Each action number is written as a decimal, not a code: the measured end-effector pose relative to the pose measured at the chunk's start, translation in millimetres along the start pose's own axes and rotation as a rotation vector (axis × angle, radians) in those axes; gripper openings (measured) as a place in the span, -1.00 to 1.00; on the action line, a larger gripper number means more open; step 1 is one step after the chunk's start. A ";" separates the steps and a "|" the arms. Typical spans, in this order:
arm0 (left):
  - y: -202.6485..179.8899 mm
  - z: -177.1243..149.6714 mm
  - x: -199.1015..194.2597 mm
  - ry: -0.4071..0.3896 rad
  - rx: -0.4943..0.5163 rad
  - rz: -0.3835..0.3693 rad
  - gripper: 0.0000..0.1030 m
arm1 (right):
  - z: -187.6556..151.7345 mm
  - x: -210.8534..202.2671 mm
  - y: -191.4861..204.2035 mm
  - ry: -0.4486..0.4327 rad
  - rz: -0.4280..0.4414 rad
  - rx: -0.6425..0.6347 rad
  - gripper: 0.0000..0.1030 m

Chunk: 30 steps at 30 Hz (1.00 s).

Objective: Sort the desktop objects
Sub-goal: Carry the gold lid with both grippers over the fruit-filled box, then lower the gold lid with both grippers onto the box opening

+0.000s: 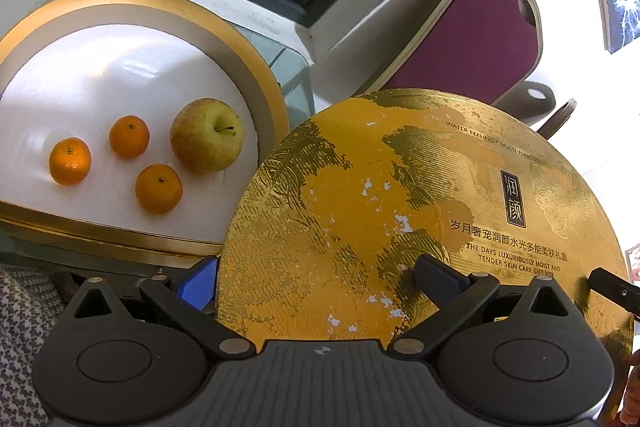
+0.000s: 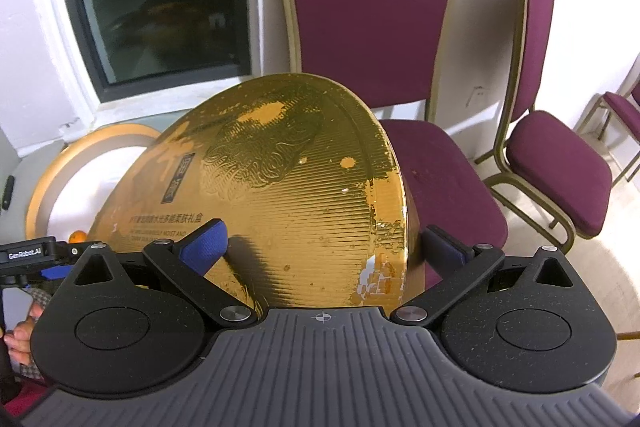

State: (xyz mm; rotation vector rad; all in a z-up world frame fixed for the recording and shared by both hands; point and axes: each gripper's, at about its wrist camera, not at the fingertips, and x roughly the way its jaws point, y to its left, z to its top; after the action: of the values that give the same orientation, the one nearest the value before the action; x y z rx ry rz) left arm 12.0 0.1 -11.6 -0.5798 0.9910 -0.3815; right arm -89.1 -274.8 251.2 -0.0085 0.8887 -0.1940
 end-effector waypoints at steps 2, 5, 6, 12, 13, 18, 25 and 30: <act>0.7 1.1 -1.0 -0.004 0.000 0.003 0.96 | 0.5 1.4 0.5 -0.001 0.004 -0.001 0.98; 1.2 3.4 -2.9 -0.010 0.005 0.012 0.96 | 1.2 5.4 -0.9 -0.004 0.015 0.000 0.98; 1.7 4.4 -4.0 -0.012 0.006 0.017 0.96 | 1.6 7.1 -1.2 -0.004 0.020 0.000 0.98; 8.7 12.6 -13.6 -0.038 0.002 0.056 0.96 | 5.6 21.7 2.1 -0.008 0.062 -0.003 0.98; 10.2 14.0 -15.4 -0.043 0.001 0.063 0.96 | 6.4 24.4 3.6 -0.008 0.071 -0.003 0.98; 18.4 21.9 -26.3 -0.071 -0.012 0.102 0.96 | 12.2 38.0 14.3 -0.017 0.119 -0.013 0.98; 25.0 34.9 -53.1 -0.132 -0.003 0.188 0.96 | 19.0 58.5 33.2 -0.046 0.221 -0.013 0.98; 29.5 42.5 -72.0 -0.166 -0.019 0.244 0.96 | 26.5 71.4 48.2 -0.057 0.292 -0.027 0.99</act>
State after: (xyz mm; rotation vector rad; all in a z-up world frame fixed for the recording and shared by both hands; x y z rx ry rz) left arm 13.8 74.8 36.1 -0.4921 0.8935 -0.1054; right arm -16.9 -241.6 208.7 0.0898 0.8252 0.0905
